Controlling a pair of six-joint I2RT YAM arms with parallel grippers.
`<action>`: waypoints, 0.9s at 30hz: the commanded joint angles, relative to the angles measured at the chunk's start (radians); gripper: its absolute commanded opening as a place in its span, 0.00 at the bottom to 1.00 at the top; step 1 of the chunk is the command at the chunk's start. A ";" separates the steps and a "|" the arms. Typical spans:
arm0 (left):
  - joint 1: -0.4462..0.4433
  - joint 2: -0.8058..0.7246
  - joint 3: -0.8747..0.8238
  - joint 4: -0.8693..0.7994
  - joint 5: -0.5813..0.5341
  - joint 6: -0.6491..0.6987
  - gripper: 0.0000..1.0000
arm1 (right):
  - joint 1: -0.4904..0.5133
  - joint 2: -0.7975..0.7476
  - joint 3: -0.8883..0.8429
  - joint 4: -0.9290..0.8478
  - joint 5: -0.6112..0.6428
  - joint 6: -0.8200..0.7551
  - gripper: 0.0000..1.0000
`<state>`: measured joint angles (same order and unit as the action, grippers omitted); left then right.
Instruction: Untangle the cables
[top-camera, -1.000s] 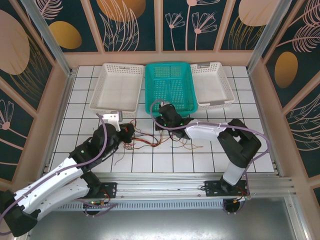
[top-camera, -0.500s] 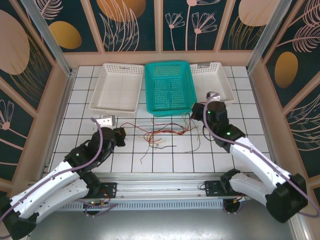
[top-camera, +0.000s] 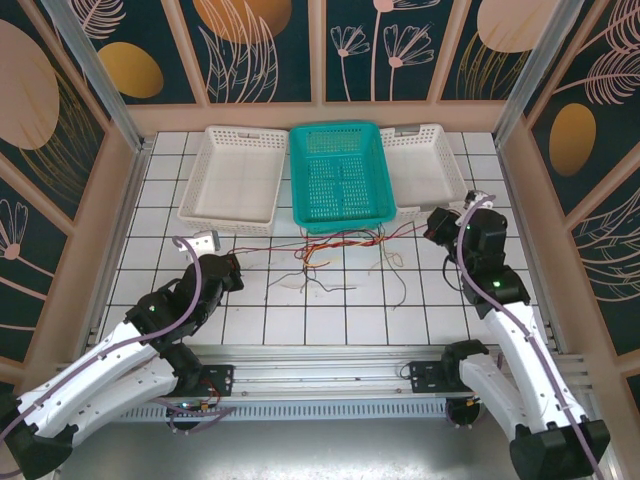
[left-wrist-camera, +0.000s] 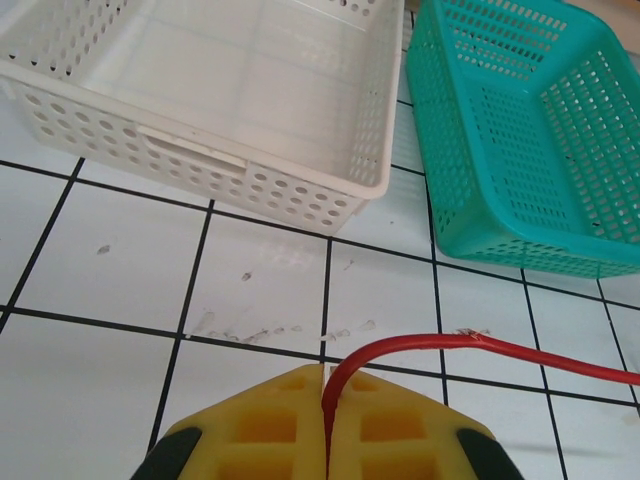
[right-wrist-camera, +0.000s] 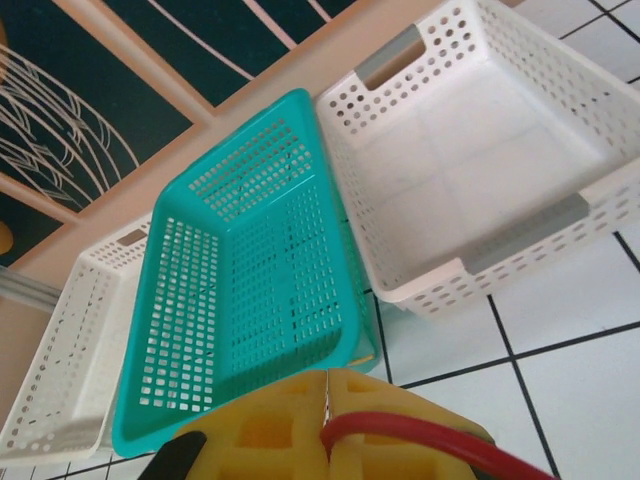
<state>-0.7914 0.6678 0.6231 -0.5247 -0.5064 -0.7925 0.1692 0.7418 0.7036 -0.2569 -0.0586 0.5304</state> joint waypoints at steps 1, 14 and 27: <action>0.006 -0.003 0.024 -0.047 -0.079 -0.033 0.00 | -0.069 -0.028 -0.017 -0.023 -0.043 -0.003 0.00; 0.006 -0.010 0.005 -0.047 -0.082 -0.060 0.00 | -0.178 -0.053 -0.011 -0.093 -0.036 -0.010 0.00; 0.006 -0.030 -0.091 0.229 0.141 -0.017 0.34 | -0.196 -0.078 -0.073 0.079 -0.405 -0.001 0.00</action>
<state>-0.7918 0.6548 0.5373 -0.3851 -0.3950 -0.8215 -0.0238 0.6739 0.6441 -0.2661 -0.3580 0.5327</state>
